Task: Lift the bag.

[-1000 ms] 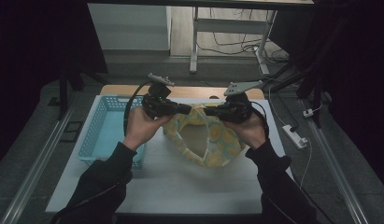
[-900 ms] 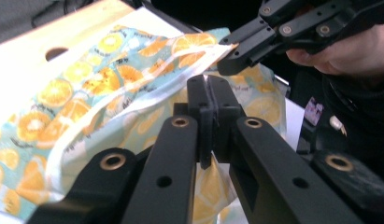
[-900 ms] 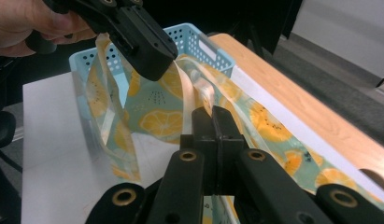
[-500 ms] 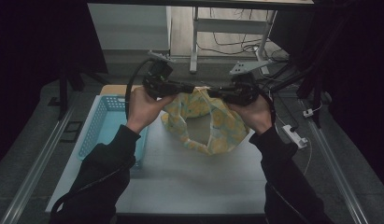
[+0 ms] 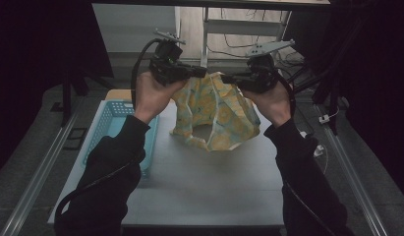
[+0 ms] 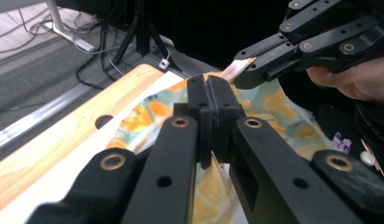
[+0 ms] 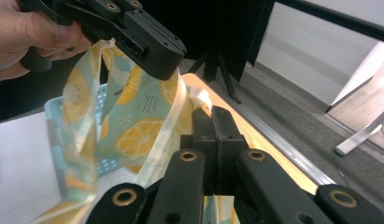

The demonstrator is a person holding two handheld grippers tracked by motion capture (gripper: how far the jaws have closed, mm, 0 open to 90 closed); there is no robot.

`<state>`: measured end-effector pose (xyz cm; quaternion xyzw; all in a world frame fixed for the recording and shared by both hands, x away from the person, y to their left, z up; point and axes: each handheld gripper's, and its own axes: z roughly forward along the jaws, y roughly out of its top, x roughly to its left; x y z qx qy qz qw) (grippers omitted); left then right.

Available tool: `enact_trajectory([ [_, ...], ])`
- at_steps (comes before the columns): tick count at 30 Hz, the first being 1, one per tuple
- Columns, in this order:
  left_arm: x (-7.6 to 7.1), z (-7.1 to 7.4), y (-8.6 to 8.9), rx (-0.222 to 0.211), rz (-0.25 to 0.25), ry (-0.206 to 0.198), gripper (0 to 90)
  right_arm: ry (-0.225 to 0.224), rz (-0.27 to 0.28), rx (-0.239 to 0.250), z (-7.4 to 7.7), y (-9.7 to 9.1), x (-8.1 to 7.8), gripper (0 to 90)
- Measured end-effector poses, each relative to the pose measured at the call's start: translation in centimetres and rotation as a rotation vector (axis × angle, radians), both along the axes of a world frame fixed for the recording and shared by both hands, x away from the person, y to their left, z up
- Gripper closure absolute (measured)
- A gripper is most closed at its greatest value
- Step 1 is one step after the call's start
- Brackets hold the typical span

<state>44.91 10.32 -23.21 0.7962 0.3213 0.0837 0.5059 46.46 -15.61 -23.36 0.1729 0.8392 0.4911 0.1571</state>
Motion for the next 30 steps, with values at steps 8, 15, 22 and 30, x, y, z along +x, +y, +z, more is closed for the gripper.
enact_trajectory([
  [8,0.3,2.0,0.0,-0.005,0.030,-0.038,89.1,-0.033,-0.020,-0.004,1.7,0.2,-0.2,90.0],
  [15,0.1,2.3,-0.3,0.005,0.038,-0.064,89.0,-0.045,-0.021,-0.003,2.3,0.4,-0.4,90.0],
  [22,0.4,1.7,-0.7,0.020,0.049,-0.085,89.0,-0.033,-0.022,-0.006,1.4,0.6,-0.1,90.0],
  [30,0.9,0.3,-1.4,0.055,0.041,-0.084,88.5,-0.020,-0.033,-0.021,0.0,0.6,0.4,90.0],
])
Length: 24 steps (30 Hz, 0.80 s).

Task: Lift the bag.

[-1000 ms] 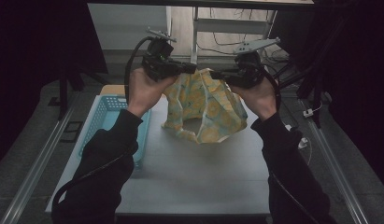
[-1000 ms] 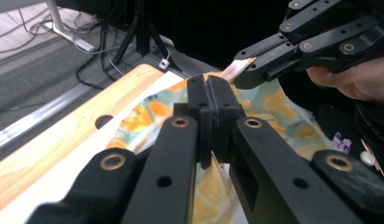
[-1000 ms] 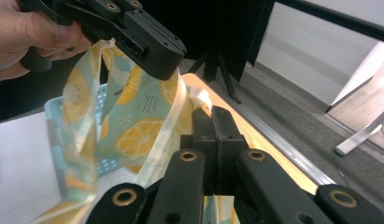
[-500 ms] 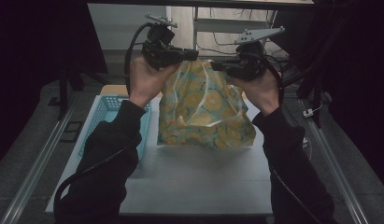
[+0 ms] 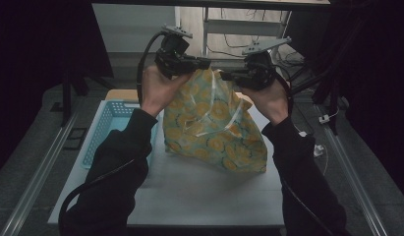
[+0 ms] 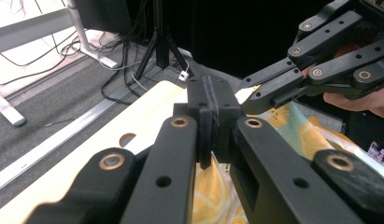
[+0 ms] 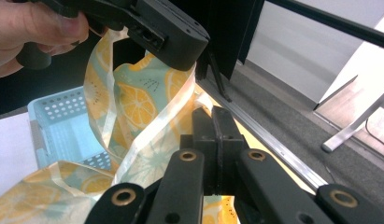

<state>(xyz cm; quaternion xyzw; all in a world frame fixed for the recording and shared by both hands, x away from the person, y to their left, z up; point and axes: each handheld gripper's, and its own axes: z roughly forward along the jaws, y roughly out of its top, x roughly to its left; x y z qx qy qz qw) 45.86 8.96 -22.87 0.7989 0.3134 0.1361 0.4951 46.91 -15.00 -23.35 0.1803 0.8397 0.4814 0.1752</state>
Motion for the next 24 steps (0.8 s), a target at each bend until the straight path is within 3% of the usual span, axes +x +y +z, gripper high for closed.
enact_trajectory([
  [15,2.1,-5.0,-1.1,0.075,-0.001,0.083,87.6,0.091,-0.027,-0.022,-5.1,-0.2,2.0,89.2],
  [21,2.5,-6.3,-1.1,0.076,-0.007,0.111,87.0,0.102,-0.037,-0.004,-5.9,-0.5,2.3,83.7],
  [24,2.5,-6.8,-1.0,0.084,-0.013,0.116,81.9,0.107,-0.047,0.018,-5.9,-0.8,2.2,79.0],
])
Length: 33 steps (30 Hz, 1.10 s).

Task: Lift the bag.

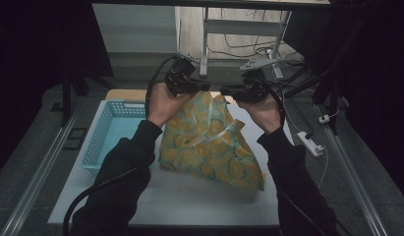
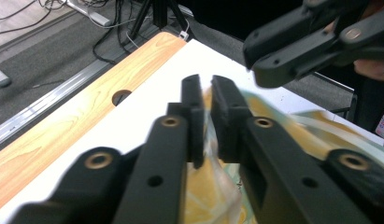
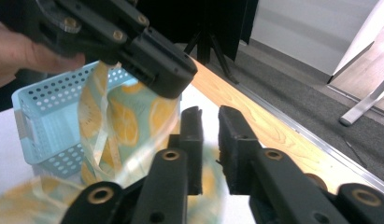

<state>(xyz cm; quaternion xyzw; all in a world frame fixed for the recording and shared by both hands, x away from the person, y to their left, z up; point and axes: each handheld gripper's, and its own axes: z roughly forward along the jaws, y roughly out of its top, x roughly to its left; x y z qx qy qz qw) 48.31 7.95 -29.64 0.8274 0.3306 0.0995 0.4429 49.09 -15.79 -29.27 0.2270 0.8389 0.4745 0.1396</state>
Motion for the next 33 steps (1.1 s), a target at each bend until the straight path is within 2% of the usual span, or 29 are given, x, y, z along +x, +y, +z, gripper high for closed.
enact_trajectory([
  [5,-0.4,-0.9,0.3,0.003,0.000,0.002,69.4,0.002,0.006,0.017,-0.5,-0.4,-0.4,73.1],
  [11,-1.3,-2.1,0.6,0.009,-0.022,0.009,56.0,0.012,0.016,0.018,-1.7,-0.8,-1.0,65.2],
  [18,-3.0,-3.6,0.2,0.040,-0.047,-0.024,39.1,0.003,0.030,0.013,-2.9,-0.8,-2.1,57.2],
  [23,-3.9,-4.6,0.3,0.043,-0.050,-0.019,28.5,0.001,0.042,0.012,-3.6,-0.8,-3.0,52.4],
  [25,-4.2,-5.0,0.4,0.042,-0.045,-0.015,25.2,0.001,0.048,0.010,-3.9,-0.8,-3.3,50.0],
  [30,-5.2,-6.0,1.1,0.009,-0.044,0.005,18.6,0.005,0.060,0.014,-4.8,-0.9,-4.1,45.4],
  [33,-5.7,-6.4,1.5,0.007,-0.047,0.014,15.7,0.008,0.059,0.020,-5.3,-1.1,-4.6,40.7],
])
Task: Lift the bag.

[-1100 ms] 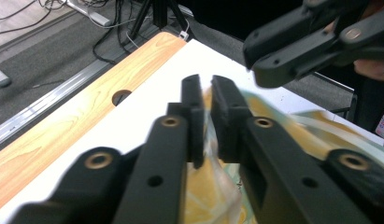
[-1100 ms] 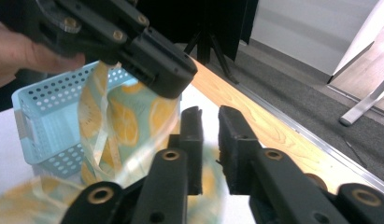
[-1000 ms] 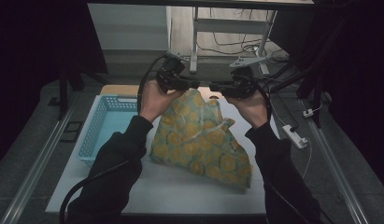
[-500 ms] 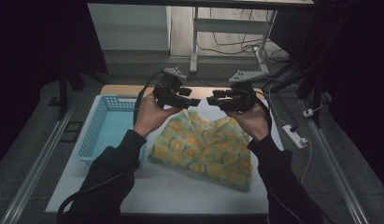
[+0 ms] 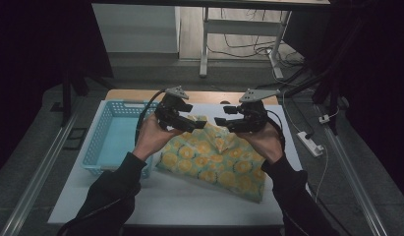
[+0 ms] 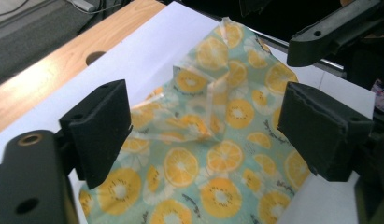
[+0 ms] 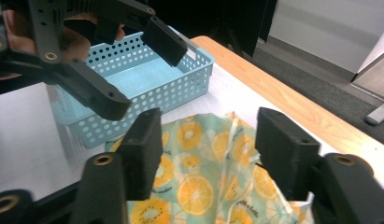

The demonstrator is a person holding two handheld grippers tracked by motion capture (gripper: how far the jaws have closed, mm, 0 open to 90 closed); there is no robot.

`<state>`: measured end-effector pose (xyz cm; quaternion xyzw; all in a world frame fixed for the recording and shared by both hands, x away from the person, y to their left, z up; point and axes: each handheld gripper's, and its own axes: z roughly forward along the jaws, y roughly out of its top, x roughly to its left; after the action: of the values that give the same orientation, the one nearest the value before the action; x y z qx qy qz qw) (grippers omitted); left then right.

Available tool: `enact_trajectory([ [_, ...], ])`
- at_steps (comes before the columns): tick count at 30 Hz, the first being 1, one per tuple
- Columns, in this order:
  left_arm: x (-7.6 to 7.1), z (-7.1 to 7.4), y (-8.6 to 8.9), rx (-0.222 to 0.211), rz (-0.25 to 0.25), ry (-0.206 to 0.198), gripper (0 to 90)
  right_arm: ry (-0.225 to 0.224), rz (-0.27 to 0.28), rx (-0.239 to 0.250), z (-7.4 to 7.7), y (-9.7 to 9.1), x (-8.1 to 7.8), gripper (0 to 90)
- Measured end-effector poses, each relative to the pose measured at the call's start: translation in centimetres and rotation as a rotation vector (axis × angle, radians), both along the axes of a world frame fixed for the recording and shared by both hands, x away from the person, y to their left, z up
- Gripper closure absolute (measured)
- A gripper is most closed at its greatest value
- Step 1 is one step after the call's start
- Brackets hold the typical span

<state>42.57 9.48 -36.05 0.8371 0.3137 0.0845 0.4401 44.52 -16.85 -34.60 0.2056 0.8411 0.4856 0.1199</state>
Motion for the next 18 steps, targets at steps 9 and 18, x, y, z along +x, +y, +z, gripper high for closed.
enact_trajectory([
  [9,-2.3,-1.9,0.7,0.047,0.003,0.015,6.6,0.017,-0.009,0.005,-1.8,-0.2,-1.5,27.0],
  [18,-4.4,-4.0,1.5,0.035,-0.015,0.018,0.3,0.038,-0.032,-0.018,-3.8,-0.8,-2.6,13.6],
])
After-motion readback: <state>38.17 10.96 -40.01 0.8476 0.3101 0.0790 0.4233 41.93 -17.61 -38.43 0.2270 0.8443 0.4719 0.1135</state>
